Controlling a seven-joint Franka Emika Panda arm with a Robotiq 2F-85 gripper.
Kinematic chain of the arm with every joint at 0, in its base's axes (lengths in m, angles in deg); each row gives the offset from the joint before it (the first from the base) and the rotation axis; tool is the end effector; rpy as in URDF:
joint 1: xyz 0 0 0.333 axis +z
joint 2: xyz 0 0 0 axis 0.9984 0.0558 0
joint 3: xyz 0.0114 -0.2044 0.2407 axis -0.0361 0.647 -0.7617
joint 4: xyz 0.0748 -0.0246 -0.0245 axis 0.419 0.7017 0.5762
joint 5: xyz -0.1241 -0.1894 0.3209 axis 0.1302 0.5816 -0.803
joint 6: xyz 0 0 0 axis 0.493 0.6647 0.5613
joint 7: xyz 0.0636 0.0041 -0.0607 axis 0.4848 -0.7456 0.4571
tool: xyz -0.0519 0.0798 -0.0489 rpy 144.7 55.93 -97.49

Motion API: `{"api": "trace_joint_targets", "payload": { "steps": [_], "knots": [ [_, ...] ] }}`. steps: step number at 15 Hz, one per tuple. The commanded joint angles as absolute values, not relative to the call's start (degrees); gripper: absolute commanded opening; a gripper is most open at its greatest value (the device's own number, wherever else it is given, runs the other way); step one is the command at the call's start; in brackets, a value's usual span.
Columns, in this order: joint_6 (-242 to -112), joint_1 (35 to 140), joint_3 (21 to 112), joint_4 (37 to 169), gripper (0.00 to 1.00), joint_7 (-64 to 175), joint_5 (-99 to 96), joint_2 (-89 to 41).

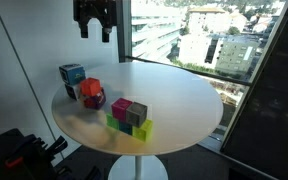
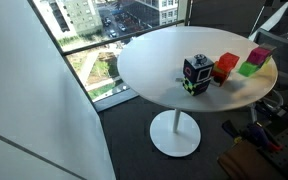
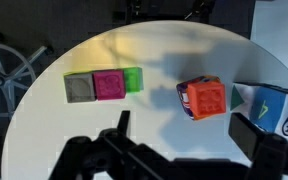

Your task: Push the pink and grey block off the other blocks and then put the pink block on the light blue plushy cube

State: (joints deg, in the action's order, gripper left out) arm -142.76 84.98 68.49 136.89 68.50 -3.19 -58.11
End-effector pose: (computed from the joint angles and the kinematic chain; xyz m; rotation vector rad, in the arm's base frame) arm 0.4398 -0.0637 0.4950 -3.1107 -0.0352 0.2266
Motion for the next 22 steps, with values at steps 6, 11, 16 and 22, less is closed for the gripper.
{"api": "trace_joint_targets", "payload": {
  "steps": [6,11,16,22],
  "knots": [
    [-148.2,82.2,68.2,144.6,1.0,66.1,2.1,-62.9],
    [-153.9,81.0,68.5,149.1,1.0,64.2,2.5,-65.3],
    [-156.9,80.7,68.7,151.6,1.0,64.7,2.0,-66.1],
    [-156.1,80.9,68.6,150.8,1.0,65.4,1.6,-64.3]
  ]
}}
